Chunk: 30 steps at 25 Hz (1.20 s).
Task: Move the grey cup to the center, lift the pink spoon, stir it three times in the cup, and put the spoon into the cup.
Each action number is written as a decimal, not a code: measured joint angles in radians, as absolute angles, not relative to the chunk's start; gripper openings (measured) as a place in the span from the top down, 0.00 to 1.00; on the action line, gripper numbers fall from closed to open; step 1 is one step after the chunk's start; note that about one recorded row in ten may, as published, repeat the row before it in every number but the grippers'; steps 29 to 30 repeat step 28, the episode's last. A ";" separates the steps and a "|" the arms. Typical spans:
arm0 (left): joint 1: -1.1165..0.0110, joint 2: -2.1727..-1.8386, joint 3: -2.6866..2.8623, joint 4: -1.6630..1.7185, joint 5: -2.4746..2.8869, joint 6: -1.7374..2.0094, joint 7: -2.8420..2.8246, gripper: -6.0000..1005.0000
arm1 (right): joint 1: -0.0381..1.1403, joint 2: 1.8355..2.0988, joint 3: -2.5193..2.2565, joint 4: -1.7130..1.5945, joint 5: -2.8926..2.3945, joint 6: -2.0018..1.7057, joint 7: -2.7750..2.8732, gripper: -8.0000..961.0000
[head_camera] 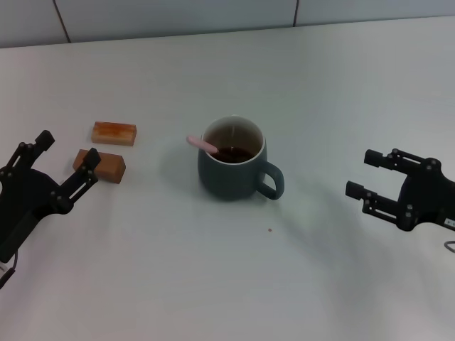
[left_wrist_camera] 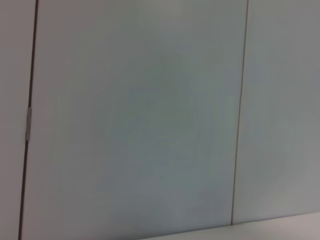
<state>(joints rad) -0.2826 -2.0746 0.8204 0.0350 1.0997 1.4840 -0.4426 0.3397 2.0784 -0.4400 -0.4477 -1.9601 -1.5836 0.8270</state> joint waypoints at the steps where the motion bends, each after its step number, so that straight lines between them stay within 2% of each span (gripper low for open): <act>1: -0.283 -2.075 0.820 0.035 1.100 1.484 -0.443 0.14 | 0.336 2.078 -0.439 -0.443 -1.960 -1.582 0.813 0.31; 30: -0.276 -2.071 0.821 0.033 1.100 1.491 -0.445 0.14 | 0.330 2.080 -0.434 -0.426 -1.951 -1.585 0.798 0.31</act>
